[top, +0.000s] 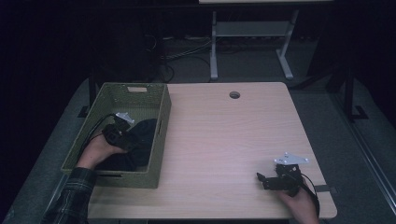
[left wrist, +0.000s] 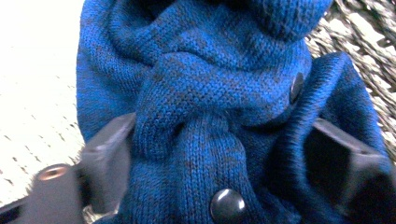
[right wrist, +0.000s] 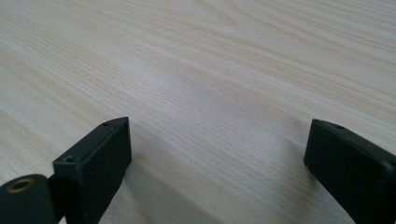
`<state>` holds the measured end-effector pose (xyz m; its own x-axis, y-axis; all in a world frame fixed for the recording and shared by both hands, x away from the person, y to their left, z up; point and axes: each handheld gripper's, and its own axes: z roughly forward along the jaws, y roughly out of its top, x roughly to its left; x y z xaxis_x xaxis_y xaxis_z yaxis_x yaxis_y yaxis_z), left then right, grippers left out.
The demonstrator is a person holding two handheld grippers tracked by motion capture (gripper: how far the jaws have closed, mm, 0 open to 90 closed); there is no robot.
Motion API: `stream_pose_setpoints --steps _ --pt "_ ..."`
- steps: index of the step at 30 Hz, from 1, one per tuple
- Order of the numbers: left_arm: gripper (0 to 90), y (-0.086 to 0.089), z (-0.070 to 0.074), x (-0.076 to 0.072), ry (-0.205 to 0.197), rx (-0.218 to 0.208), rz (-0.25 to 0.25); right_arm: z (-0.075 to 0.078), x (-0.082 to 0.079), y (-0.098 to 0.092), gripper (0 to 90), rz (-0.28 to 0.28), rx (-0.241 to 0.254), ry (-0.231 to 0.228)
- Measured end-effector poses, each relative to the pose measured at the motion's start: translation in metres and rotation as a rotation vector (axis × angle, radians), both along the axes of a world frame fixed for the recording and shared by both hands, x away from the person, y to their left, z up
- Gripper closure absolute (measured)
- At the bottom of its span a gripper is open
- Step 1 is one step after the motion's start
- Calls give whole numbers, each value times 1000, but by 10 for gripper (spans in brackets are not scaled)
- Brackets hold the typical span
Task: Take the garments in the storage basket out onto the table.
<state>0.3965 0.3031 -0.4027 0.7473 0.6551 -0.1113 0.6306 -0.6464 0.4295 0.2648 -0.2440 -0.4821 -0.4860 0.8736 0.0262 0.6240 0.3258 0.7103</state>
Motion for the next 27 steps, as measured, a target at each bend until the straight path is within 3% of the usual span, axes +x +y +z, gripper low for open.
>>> stream_pose_setpoints --steps 4,6,10,16,27 --pt "350 -1 0 0 24 0 -5 0 0 0 72 0 0 0" --pt "488 -1 0 0 37 2 -2 0 0 0 72 0 0 0" --pt "616 -2 1 -1 51 22 -6 0 0 0 71 1 -1 -1" --pt "658 -4 3 -2 49 38 13 0 0 0 72 1 0 -1" --pt "664 -8 24 -2 51 90 17 0 0 0 72 0 0 -1"
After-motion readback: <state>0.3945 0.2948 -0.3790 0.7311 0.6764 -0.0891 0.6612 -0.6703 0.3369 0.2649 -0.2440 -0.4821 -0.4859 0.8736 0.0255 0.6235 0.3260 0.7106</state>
